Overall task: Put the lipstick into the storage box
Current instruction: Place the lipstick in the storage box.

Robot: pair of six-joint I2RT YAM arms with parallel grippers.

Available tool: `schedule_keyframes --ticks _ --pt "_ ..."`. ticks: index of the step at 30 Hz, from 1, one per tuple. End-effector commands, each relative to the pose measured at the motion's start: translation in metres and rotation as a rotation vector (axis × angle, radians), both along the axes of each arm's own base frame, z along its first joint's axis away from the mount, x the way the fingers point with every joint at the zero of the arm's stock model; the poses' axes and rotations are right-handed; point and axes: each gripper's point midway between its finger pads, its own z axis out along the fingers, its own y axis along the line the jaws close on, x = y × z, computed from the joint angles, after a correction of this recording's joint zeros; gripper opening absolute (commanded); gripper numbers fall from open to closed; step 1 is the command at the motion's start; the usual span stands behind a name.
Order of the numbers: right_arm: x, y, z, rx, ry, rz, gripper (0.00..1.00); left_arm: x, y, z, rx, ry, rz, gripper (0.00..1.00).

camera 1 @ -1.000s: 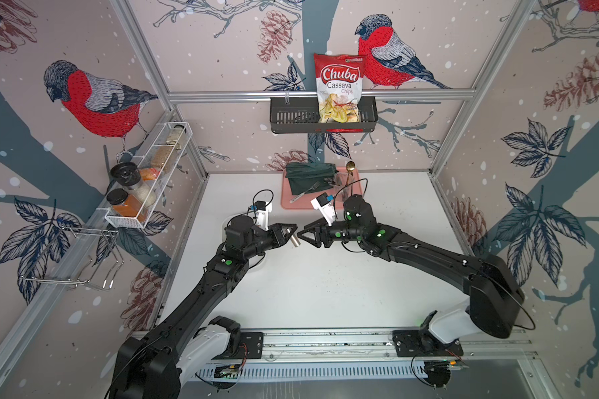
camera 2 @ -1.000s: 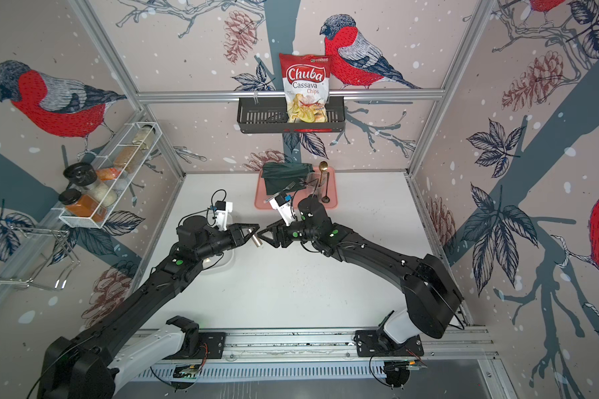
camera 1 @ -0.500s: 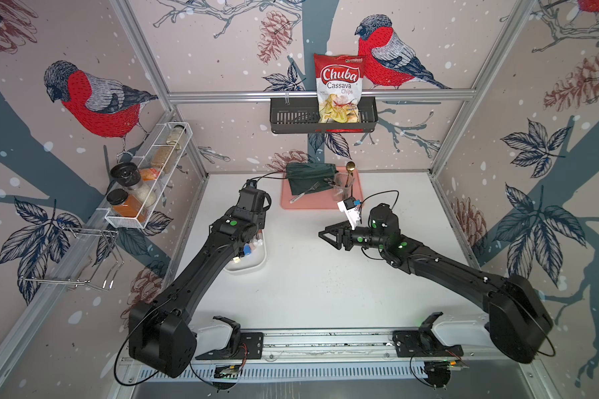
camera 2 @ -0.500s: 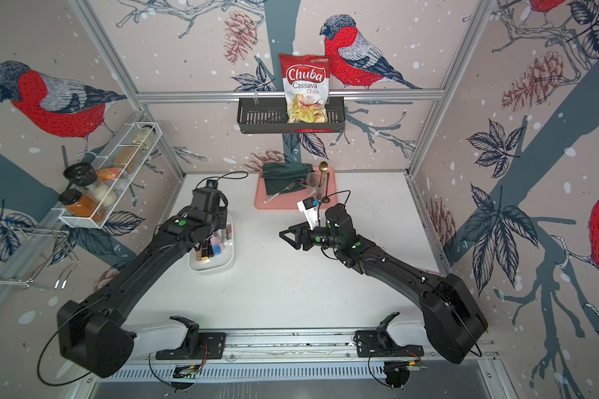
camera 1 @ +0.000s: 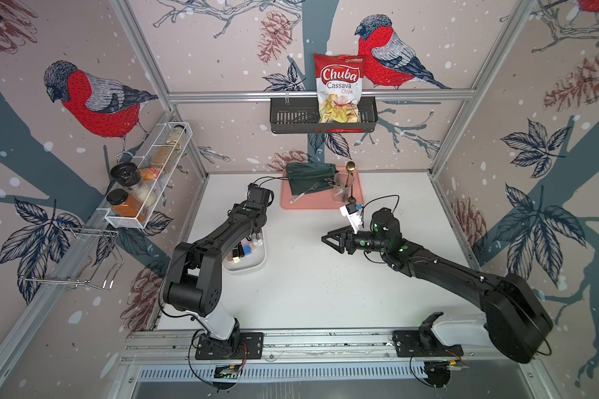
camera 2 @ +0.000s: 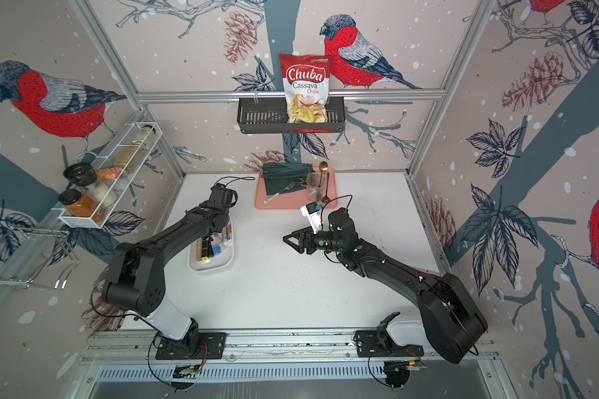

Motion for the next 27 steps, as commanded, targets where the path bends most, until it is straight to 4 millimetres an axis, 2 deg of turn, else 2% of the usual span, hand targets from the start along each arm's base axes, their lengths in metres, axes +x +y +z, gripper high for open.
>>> schedule_keyframes --ticks 1,10,14,18,24,27 --pt "0.0 -0.001 0.012 0.033 -0.034 0.015 0.63 0.014 0.008 0.005 0.022 -0.066 0.015 0.07" --pt "0.006 -0.007 0.012 0.02 -0.028 0.004 0.64 0.028 0.011 -0.021 0.021 -0.057 0.016 0.08" --pt "0.009 -0.013 0.011 0.005 -0.028 -0.011 0.64 0.035 0.014 -0.036 0.006 -0.032 0.026 0.19" --pt "0.011 -0.019 0.008 0.0 -0.022 -0.026 0.64 0.039 0.015 -0.048 0.002 -0.013 0.032 0.2" --pt "0.013 -0.021 0.009 -0.002 -0.019 -0.033 0.64 0.041 0.016 -0.059 -0.012 0.003 0.041 0.24" --pt "0.012 -0.022 0.01 -0.003 -0.018 -0.041 0.64 0.041 0.015 -0.053 -0.027 -0.015 0.043 0.26"
